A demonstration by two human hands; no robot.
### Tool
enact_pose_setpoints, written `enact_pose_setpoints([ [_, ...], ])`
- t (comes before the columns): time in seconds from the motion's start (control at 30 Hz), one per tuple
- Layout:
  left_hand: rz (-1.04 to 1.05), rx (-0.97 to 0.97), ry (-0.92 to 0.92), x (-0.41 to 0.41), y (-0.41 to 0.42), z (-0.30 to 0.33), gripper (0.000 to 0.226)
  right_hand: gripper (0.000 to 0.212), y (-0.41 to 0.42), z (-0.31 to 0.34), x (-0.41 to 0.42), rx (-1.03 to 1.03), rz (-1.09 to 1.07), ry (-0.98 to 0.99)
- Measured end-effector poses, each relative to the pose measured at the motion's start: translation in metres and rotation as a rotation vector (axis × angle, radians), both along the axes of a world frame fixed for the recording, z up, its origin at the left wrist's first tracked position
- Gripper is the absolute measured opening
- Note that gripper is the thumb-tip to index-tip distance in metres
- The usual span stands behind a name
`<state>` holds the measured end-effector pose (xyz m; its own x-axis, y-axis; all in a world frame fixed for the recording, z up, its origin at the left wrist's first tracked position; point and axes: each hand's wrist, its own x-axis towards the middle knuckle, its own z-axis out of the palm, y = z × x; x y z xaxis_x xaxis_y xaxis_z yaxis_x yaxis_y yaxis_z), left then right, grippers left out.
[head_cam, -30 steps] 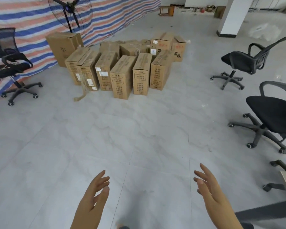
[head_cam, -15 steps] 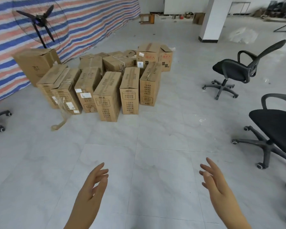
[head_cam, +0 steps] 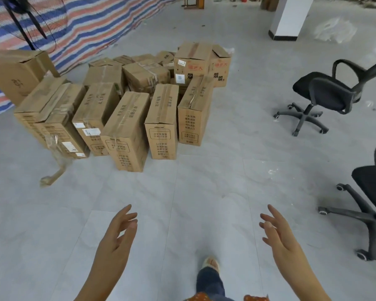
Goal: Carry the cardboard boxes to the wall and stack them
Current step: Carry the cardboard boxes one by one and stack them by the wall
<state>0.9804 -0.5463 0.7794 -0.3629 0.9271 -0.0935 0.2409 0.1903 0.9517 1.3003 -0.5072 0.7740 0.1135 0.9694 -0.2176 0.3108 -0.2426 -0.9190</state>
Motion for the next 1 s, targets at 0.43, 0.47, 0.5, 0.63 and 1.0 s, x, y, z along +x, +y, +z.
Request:
enact_pose_setpoints([
  [0.43,0.099,-0.086,-0.004,-0.010,0.269,-0.004,0.037,0.037,0.313,-0.004,-0.012,-0.031,0.137,-0.059],
  [0.47,0.104,-0.087,-0.002,-0.015,0.290,-0.008,0.037,0.037,0.335,-0.007,-0.018,-0.035,0.141,-0.065],
  [0.5,0.110,-0.090,-0.004,-0.021,0.313,-0.010,0.035,0.038,0.358,-0.009,-0.024,-0.039,0.138,-0.071],
  [0.63,0.049,-0.102,-0.020,-0.050,0.420,-0.011,0.027,0.037,0.448,-0.010,-0.049,-0.042,0.078,-0.049],
  [1.0,-0.238,-0.146,0.075,-0.080,0.701,-0.017,0.037,0.041,0.666,-0.012,-0.096,-0.119,0.054,-0.086],
])
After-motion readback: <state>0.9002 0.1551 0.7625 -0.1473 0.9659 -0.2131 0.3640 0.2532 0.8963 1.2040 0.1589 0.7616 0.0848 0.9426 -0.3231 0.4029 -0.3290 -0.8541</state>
